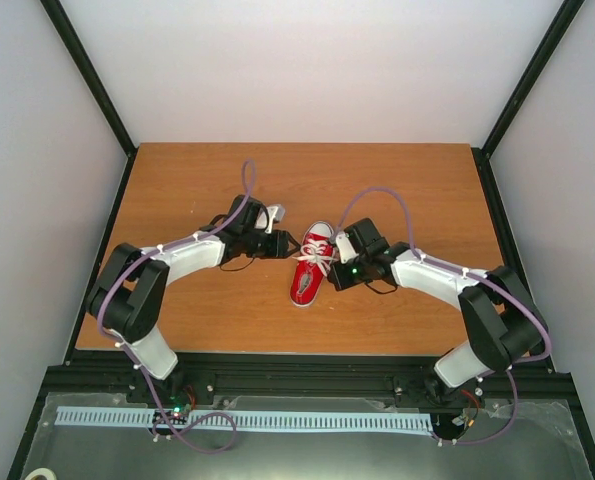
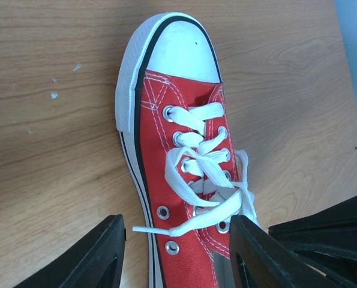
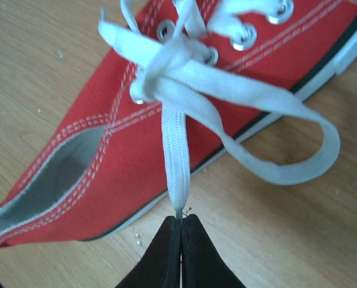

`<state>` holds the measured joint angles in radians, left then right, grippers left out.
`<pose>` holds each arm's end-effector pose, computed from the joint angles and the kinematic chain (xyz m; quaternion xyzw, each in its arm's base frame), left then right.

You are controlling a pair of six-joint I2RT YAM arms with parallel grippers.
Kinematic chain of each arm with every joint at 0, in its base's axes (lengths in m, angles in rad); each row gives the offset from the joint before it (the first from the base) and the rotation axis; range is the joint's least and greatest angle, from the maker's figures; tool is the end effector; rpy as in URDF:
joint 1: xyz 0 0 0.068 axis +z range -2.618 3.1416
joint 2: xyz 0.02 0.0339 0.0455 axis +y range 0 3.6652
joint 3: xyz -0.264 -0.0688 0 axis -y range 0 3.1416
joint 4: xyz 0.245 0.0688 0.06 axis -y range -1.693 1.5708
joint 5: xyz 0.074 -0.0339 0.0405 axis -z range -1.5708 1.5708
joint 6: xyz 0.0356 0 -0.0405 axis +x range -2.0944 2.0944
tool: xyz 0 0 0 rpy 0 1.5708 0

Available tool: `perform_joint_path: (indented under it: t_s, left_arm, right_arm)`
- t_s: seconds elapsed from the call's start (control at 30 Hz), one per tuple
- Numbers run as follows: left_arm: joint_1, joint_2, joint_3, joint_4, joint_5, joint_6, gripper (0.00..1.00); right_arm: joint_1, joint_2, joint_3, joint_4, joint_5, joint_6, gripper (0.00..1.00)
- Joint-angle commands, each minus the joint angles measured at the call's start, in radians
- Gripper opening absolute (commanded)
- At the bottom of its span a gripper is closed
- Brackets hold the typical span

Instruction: Tie the shoes

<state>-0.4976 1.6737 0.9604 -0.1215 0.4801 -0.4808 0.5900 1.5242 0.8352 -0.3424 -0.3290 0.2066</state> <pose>0.2931 -0.1779 0.1829 0.0931 0.9055 -0.3600 0.2042 0.2348 0.1711 0.1754 -0.2240 0.9251 0.2474 0.1810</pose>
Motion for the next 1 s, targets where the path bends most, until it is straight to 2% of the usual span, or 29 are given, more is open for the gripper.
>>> perform_joint_path:
  t_s: [0.0, 0.4, 0.63, 0.7, 0.8, 0.97]
  left_arm:
    - [-0.007, 0.025, -0.019, 0.082, 0.062, 0.000, 0.52]
    - [-0.009, 0.116, -0.014, 0.144, 0.140, 0.065, 0.56]
    - [-0.007, 0.122, -0.020, 0.149, 0.143, 0.063, 0.39]
    - [-0.007, 0.127, -0.017, 0.147, 0.148, 0.061, 0.31]
    - [-0.008, 0.121, -0.023, 0.141, 0.153, 0.058, 0.25]
    - [-0.008, 0.112, -0.043, 0.138, 0.158, 0.046, 0.04]
  right_arm:
    - [0.008, -0.035, -0.037, -0.008, -0.015, 0.024, 0.03]
    - [0.008, -0.043, -0.053, 0.009, -0.025, 0.037, 0.03]
    - [0.008, -0.039, -0.056, 0.018, -0.027, 0.041, 0.03]
    - [0.008, -0.038, -0.056, 0.019, -0.026, 0.040, 0.03]
    - [0.008, -0.038, -0.056, 0.019, -0.022, 0.039, 0.03]
    - [0.008, -0.035, -0.058, 0.021, -0.019, 0.038, 0.03]
